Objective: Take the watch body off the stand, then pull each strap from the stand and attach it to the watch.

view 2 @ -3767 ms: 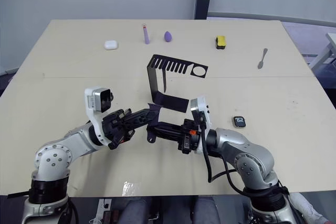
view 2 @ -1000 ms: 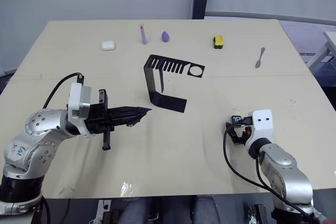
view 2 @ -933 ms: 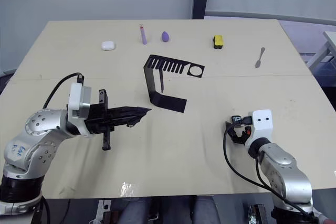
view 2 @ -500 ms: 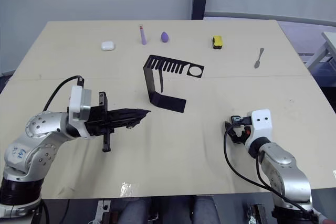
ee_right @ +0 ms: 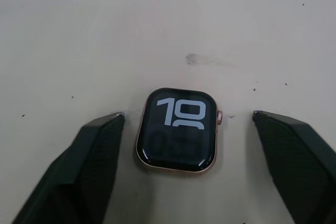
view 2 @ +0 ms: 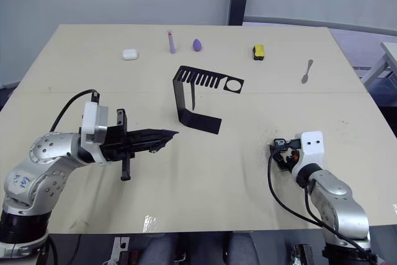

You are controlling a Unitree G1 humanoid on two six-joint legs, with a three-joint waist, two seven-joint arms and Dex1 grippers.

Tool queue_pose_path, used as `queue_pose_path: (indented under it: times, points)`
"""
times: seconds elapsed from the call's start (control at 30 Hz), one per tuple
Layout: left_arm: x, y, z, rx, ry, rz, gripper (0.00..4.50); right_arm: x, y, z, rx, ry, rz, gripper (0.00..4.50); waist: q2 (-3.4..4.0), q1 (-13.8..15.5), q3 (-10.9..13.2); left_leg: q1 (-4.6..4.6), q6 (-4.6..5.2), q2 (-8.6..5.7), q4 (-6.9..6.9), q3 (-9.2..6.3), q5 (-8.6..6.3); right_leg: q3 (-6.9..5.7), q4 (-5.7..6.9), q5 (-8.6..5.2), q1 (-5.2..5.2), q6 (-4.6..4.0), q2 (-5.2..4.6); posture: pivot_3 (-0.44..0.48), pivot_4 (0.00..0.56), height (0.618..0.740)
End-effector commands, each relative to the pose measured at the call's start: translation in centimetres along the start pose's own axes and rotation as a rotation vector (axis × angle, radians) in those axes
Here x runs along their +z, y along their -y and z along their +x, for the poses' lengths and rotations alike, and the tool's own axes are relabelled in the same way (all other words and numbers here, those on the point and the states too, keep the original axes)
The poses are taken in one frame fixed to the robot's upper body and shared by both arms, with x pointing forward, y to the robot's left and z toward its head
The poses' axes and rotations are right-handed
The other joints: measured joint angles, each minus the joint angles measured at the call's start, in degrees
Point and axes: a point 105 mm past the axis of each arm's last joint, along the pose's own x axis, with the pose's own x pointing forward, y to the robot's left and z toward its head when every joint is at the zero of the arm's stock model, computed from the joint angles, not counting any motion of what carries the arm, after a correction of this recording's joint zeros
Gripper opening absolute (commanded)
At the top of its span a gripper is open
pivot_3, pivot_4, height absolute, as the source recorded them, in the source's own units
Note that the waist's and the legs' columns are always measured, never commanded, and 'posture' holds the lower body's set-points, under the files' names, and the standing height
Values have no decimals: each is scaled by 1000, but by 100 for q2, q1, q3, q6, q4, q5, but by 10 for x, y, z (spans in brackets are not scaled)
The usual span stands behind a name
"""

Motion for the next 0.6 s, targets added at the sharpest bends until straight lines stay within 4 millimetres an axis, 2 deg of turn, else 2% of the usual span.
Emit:
queue_pose_path:
  times: [0.03,0.07,0.1,0.27,0.47,0.53,0.6]
  points:
    - [9,5,0,-17,7,42,0,-20,1,-2,-8,-67,39,2120,-1,0,-1,0,0,1,0,0,0,0,0,0,0,0,1,0,150,740]
    - [9,5,0,-18,7,42,0,-20,1,-2,-8,-66,41,1628,-1,-1,-1,0,-1,1,0,0,0,0,0,0,0,0,1,0,150,740]
    - [9,5,0,-19,7,41,0,-20,1,-2,-8,-65,42,1507,-1,-1,-1,0,-1,2,0,0,0,0,0,0,0,0,2,0,150,740]
    - [9,5,0,-18,7,39,0,-16,2,-1,2,-47,33,1513,-1,-1,-2,0,-2,2,0,0,-1,-1,0,0,0,0,2,0,150,740]
    - [11,2,0,-5,10,66,0,15,-3,-5,122,46,-37,1513,0,1,-1,0,-1,1,0,2,-1,0,0,0,-1,0,2,0,150,740]
    - [14,-3,-3,-1,4,111,0,33,-17,-10,250,86,12,1513,0,1,-1,-1,-1,1,0,3,-1,0,0,0,-2,0,2,0,150,740]
    - [13,-9,-6,8,-43,213,0,42,-45,-22,474,68,84,1513,4,4,1,-2,0,1,0,3,0,0,0,0,-3,0,2,0,150,740]
